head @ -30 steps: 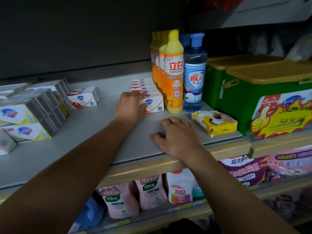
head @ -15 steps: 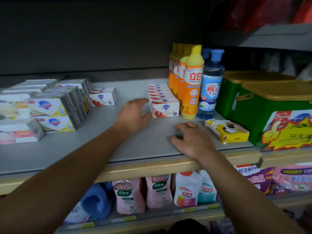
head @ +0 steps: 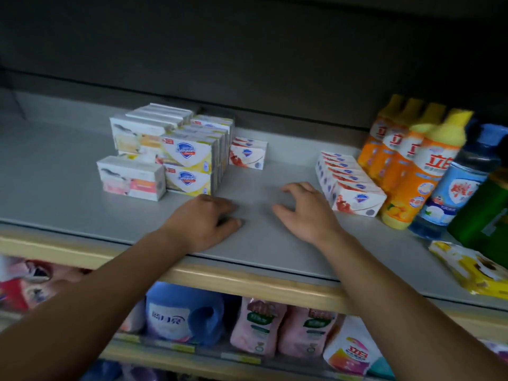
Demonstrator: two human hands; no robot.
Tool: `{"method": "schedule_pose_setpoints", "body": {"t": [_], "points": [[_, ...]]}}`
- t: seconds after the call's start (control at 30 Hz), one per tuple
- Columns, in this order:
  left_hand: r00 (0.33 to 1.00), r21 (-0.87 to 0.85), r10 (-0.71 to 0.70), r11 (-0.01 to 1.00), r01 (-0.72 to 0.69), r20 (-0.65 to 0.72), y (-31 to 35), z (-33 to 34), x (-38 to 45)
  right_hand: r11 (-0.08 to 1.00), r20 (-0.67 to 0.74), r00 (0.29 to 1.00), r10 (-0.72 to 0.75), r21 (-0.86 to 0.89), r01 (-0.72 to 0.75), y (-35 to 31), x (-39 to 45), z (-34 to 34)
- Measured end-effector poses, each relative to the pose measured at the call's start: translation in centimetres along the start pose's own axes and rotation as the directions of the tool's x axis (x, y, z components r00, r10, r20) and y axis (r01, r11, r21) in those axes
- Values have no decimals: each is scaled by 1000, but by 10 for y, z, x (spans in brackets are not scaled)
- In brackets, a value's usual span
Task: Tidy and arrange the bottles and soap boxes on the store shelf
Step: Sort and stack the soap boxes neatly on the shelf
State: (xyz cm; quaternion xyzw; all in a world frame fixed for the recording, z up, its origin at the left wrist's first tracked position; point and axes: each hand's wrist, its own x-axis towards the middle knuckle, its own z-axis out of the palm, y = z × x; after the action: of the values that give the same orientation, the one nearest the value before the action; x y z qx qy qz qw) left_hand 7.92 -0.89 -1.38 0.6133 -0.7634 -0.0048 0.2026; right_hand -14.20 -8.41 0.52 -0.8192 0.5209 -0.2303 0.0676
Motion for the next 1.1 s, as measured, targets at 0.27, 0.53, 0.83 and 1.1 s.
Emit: {"method": "schedule_pose_setpoints", "body": {"t": [0.27,0.53,0.83,1.1], "points": [[999,117,-15,993,18,-29,-9,11,8,992,9,998,-55,-111,56,-23,100,37],[997,104,-52,993,57,-52,-9,14,13,984,-59,998,11,-178,-21,-12,175,64],[997,66,-40,997,44,-60,-11,15,14,964,-234,970,-63,-266,-1,-7,184,77],[998,29,-68,997,69,-5,-9,9,13,998,-234,970,-59,-31,53,-11,115,36]]}}
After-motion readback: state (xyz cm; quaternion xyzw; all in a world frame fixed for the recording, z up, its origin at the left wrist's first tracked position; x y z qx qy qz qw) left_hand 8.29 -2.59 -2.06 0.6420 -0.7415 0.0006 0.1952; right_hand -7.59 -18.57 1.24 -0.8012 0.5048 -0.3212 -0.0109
